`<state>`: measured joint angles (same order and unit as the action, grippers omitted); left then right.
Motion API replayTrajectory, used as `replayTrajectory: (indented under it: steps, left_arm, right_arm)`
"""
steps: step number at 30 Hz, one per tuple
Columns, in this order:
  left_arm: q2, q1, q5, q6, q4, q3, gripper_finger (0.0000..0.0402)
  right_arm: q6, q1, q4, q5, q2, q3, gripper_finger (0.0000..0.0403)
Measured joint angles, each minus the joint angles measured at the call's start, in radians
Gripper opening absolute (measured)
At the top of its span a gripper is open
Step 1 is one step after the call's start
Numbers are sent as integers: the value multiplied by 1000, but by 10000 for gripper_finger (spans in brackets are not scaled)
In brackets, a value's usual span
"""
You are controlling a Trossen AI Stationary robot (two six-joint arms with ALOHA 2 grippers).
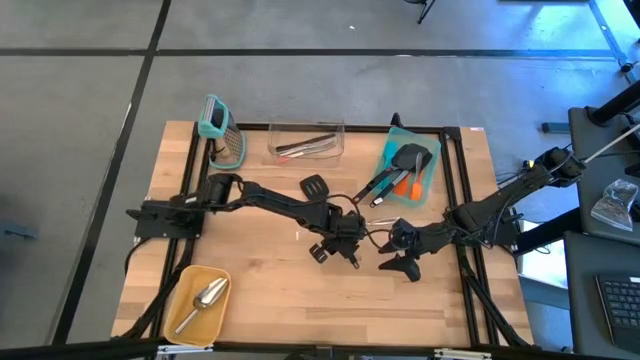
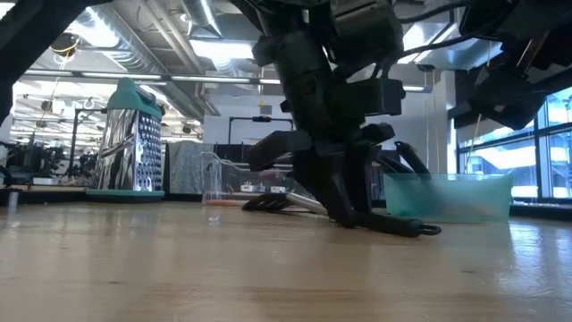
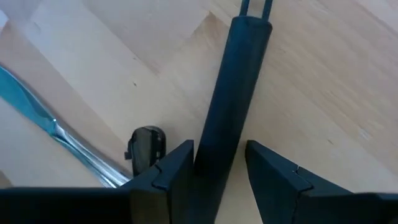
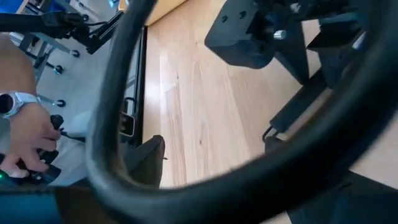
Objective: Pick & Place Kitchen Items
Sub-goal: Put the black slotted spatula into the green bin
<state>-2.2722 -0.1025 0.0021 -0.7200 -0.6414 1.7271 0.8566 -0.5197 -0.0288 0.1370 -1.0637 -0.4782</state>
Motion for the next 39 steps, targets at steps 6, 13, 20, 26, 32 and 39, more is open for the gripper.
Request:
replayTrajectory:
  steps: [6,13,20,26,32,39]
  left_arm:
    - [-29,17,101,53,-58,5,143]
    - [-35,10,132,113,-100,5,115]
    - [-19,-10,58,146,-121,0,77]
    - [48,-16,19,224,-145,-16,73]
    - [146,-18,-58,269,-114,-11,73]
    - [236,-26,-151,294,-40,-9,73]
  right_arm:
    - [8,-8,-1,21,0,0,279]
    - [8,-8,-1,20,0,0,279]
    - [2,-15,0,20,0,0,279]
    - [0,-19,2,20,0,-1,279]
    - [0,-19,2,20,0,-1,279]
    - [0,-20,2,19,0,-1,279]
